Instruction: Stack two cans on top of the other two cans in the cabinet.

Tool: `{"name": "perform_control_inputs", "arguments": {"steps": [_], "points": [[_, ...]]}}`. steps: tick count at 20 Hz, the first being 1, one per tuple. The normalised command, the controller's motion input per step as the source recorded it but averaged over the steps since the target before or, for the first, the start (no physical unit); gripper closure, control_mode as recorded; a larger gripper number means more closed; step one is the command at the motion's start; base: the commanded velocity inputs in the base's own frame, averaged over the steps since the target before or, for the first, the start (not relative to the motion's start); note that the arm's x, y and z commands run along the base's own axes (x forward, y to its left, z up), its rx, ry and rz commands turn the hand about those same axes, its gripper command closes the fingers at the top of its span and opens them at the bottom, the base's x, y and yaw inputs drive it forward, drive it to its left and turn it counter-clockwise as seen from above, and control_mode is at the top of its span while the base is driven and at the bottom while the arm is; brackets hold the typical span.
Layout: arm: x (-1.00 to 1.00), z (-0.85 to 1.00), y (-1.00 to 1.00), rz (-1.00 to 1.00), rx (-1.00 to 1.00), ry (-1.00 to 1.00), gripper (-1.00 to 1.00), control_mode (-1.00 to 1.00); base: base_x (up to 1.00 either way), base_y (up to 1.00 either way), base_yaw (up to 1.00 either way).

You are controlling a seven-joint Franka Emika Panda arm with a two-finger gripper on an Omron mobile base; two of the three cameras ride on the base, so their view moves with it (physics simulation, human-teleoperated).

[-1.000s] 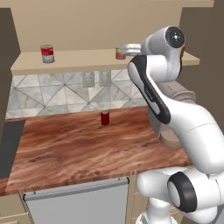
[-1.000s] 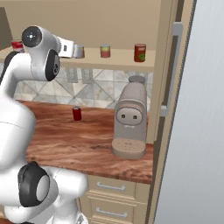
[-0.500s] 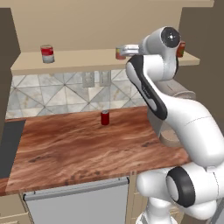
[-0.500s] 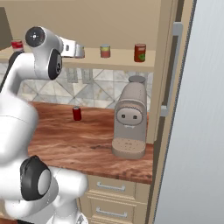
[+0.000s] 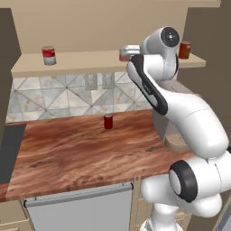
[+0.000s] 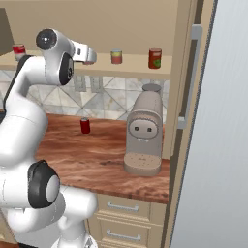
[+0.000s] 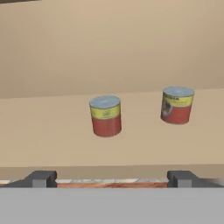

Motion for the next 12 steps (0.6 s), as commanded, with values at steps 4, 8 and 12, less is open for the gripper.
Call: {"name": "perform_control_inputs", "arguments": {"steps": [4, 8, 12], "points": [[0.31, -0.12, 0.00, 0.00, 0.00, 0.04, -1.00, -1.00, 0.00, 0.00, 0.00], [0.26, -0.09, 0.00, 0.00, 0.00, 0.00, -1.00, -1.00, 0.00, 0.00, 0.00], [0.27, -0.10, 0.03, 0.00, 0.00, 0.00, -1.00, -1.00, 0.00, 0.00, 0.00]]}}
